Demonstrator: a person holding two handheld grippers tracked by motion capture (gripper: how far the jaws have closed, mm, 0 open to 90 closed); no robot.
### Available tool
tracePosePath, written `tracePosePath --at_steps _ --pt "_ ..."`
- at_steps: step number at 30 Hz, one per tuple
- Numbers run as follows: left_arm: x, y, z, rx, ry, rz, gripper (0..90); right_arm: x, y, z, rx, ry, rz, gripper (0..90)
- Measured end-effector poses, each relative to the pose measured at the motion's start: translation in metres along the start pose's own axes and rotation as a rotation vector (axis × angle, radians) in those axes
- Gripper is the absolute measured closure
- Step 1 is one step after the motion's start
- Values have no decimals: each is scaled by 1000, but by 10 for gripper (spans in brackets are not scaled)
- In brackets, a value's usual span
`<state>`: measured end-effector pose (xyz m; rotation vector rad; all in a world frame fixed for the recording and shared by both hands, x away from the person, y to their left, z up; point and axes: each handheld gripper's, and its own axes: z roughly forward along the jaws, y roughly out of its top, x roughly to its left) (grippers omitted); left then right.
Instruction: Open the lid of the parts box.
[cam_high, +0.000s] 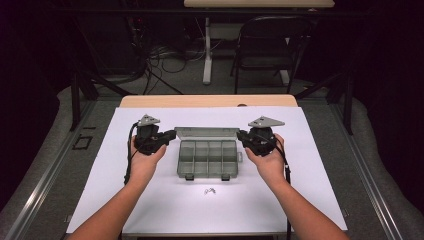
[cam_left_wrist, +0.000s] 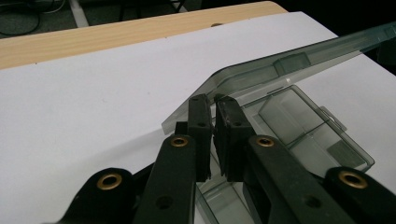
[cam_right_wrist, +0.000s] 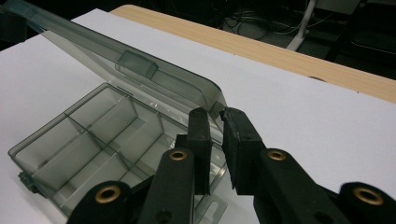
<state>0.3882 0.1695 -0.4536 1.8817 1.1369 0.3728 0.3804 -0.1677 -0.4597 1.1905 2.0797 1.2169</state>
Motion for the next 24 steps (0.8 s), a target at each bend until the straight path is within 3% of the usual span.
tracePosePath --at_steps 12,24 --pt "3 5 7 -25 7 -42 861 -4 3 9 -10 -24 25 829" --pt "5 11 13 -26 30 -43 863 -6 11 13 -25 -44 30 833"
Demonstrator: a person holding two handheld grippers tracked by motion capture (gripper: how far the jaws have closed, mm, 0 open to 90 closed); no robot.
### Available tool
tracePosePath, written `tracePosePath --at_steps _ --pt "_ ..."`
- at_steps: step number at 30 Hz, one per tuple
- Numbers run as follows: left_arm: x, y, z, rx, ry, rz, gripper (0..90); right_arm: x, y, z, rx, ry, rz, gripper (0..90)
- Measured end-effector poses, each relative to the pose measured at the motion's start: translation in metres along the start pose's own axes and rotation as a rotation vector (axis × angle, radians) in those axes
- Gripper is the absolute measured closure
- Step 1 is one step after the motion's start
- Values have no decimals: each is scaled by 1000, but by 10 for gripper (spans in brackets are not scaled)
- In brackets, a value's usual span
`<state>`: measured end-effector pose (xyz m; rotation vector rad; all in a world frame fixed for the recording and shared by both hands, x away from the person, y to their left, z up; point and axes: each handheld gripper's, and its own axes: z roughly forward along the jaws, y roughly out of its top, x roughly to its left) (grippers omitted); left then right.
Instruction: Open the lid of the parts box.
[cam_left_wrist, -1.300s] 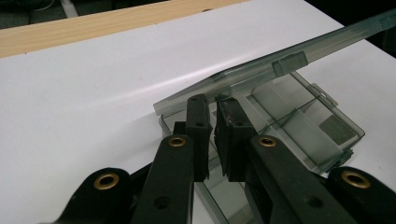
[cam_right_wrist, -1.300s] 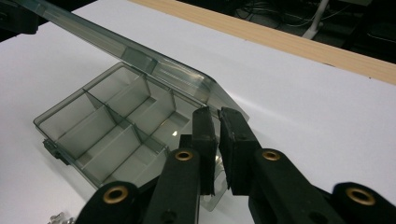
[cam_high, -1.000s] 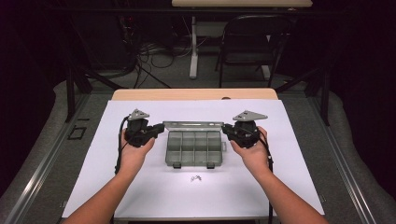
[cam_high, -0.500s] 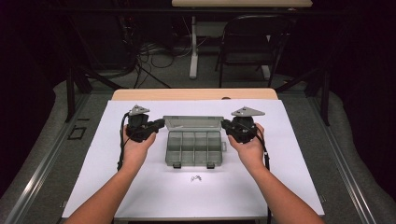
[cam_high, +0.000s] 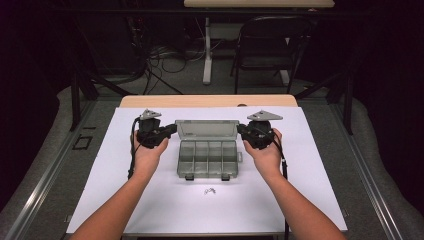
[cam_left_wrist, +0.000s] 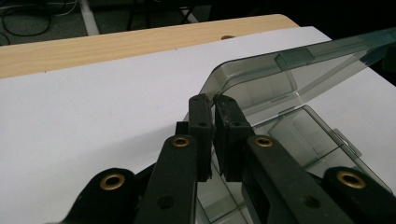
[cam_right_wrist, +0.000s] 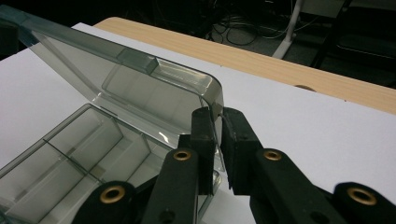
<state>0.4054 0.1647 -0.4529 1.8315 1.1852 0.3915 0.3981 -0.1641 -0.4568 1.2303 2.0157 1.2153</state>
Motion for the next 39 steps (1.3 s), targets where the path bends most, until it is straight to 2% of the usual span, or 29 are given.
tracePosePath --at_steps 13,15,37,39 --pt "2 6 6 2 25 -15 871 -2 3 6 0 -14 22 839" --pt "2 8 8 1 27 -29 871 -3 2 9 10 -20 20 842" --pt "2 11 11 5 40 -38 875 -4 -14 33 81 -71 52 831" --pt "2 11 12 6 41 -40 875 -5 -16 34 88 -70 67 829"
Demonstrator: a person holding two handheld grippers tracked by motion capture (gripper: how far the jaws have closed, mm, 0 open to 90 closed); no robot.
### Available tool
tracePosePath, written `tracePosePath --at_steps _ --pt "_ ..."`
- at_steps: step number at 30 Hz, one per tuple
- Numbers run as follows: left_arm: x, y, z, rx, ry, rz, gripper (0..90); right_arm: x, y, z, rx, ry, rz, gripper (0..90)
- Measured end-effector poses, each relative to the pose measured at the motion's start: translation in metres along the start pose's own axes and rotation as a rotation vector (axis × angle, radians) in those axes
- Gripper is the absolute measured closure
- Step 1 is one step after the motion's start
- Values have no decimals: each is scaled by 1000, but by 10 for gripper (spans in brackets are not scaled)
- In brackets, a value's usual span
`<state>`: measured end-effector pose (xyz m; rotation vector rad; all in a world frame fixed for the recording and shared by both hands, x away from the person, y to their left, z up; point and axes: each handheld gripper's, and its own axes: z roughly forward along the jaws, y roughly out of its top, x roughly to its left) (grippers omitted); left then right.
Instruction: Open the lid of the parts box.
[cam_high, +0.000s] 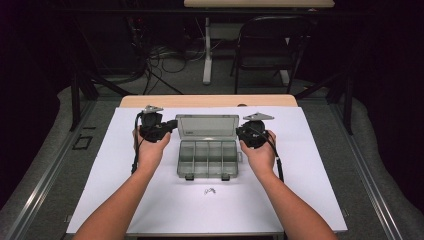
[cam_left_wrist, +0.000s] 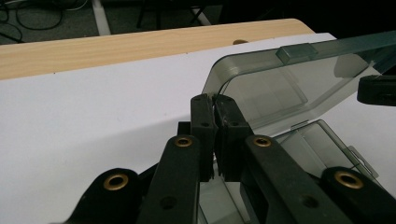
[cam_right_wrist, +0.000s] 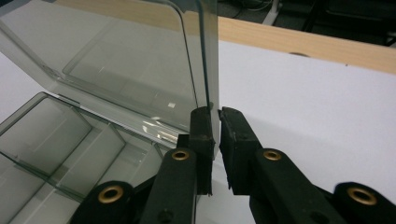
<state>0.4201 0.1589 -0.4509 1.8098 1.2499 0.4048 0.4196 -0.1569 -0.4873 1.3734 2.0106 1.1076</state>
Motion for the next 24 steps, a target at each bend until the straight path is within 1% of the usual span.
tracePosePath --at_steps 6,12,18,22,24 --pt "1 0 0 1 -5 1 875 0 -3 5 17 -4 0 821" --pt "1 0 1 2 -4 3 875 -1 -7 10 26 0 13 822" --pt "1 0 1 0 -4 2 871 0 -8 12 27 -3 20 841" --pt "1 -2 1 8 6 14 837 -1 -8 12 25 5 29 851" --pt "1 -3 1 4 6 10 823 -1 -9 11 24 3 30 853"
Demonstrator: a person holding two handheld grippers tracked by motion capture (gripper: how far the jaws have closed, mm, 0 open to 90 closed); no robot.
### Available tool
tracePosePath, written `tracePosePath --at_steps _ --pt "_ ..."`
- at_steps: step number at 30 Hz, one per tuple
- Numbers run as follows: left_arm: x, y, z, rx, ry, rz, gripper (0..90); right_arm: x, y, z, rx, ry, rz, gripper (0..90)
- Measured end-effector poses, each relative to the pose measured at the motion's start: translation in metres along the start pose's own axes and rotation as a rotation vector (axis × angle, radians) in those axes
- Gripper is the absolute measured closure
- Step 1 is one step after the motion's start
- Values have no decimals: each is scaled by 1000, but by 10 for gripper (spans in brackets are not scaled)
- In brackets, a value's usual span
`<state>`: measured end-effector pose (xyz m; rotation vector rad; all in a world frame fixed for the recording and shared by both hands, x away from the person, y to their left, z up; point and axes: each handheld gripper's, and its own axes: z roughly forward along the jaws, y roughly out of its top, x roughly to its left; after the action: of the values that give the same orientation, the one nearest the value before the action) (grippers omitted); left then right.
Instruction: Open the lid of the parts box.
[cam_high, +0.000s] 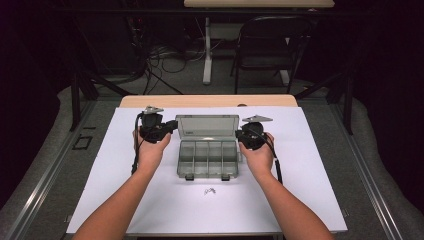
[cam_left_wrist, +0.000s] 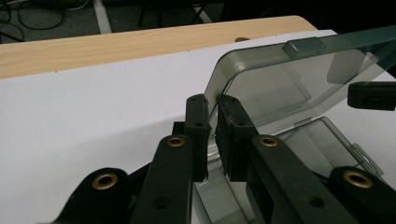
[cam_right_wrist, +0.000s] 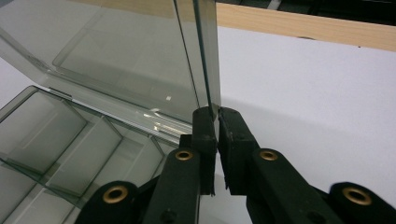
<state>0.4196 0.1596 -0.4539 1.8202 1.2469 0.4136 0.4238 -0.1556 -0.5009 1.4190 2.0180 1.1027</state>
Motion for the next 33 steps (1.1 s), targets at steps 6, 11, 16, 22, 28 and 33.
tracePosePath --at_steps 6,11,16,22,28,33 --pt "3 -7 -1 10 -2 6 793 0 0 0 0 1 2 854" --pt "7 -14 0 5 1 3 790 0 0 0 -2 2 1 854" --pt "6 -19 5 16 -2 0 794 0 0 0 -3 -2 2 854" --pt "7 -24 12 39 3 4 799 0 0 0 -2 -1 5 855" --pt "7 -28 19 50 11 7 806 0 0 0 -2 -1 7 854" --pt "6 -31 26 55 20 4 811 0 0 1 -7 -1 7 854"
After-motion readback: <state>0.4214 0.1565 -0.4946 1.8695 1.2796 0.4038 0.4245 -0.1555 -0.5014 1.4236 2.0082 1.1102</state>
